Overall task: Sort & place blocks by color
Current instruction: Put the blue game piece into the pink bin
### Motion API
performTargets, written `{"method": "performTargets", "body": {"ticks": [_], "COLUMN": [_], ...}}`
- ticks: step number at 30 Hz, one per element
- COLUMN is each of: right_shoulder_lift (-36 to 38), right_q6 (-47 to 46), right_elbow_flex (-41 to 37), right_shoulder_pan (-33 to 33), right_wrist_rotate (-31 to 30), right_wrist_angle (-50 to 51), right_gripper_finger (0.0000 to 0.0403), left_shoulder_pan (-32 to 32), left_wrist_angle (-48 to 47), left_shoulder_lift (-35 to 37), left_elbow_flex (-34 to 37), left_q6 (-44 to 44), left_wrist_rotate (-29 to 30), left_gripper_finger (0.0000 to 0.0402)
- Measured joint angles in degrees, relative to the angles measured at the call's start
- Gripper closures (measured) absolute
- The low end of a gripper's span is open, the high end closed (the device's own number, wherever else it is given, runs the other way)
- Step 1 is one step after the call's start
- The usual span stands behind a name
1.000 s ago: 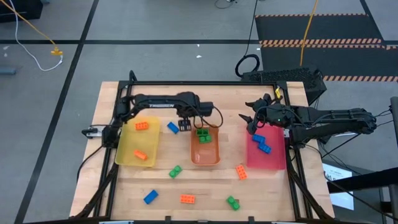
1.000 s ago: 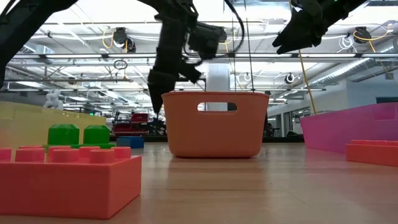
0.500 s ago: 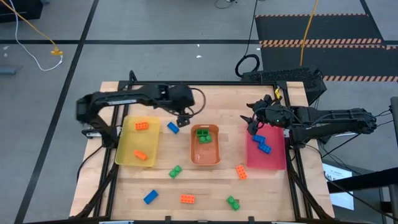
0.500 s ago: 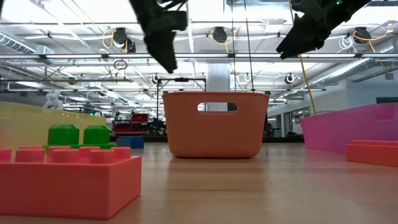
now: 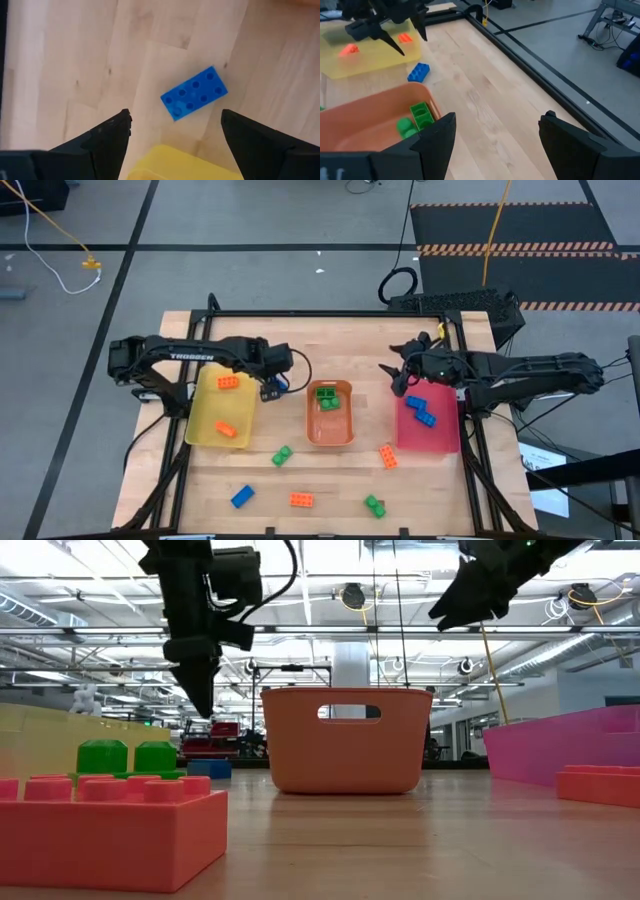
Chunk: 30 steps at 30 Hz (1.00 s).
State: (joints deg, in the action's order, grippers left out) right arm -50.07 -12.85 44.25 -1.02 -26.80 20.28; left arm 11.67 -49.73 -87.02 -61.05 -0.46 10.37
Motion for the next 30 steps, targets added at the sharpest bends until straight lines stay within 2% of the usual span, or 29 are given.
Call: {"method": "performTargets", "body": {"ticks": [5, 13, 24, 30], "right_shoulder_lift": [-2.48, -3.44, -2.86, -2.86], "right_q6": [1.05, 3.48, 5.23, 5.23], "right_elbow_flex": [0.0, 0.0, 0.0, 0.0], "right_shoulder_pan": [0.0, 0.0, -0.01, 0.0], "right_wrist_rotate": [0.02, 0.05, -0.03, -0.05], "right_wrist_angle": [-1.57, -2.97, -2.89, -2.89], "right_gripper_finger": [0.0133, 0.0133, 0.0133, 0.0133], "left_shoulder_pan": [-0.03, 2.17, 3.08, 3.2], "left_wrist_angle": [0.45, 0.13, 0.63, 2.99], "left_shoulder_lift": [-0.5, -8.91, -13.9, -17.46], "left_elbow_flex": [-0.05, -0.21, -0.66, -0.8], "left_q6": [5.31, 8.8, 16.64, 18.09], "left_wrist_rotate": [0.09, -0.02, -5.71, -6.21], "left_gripper_finger": [0.0092, 0.0092, 0.0092, 0.0092]}}
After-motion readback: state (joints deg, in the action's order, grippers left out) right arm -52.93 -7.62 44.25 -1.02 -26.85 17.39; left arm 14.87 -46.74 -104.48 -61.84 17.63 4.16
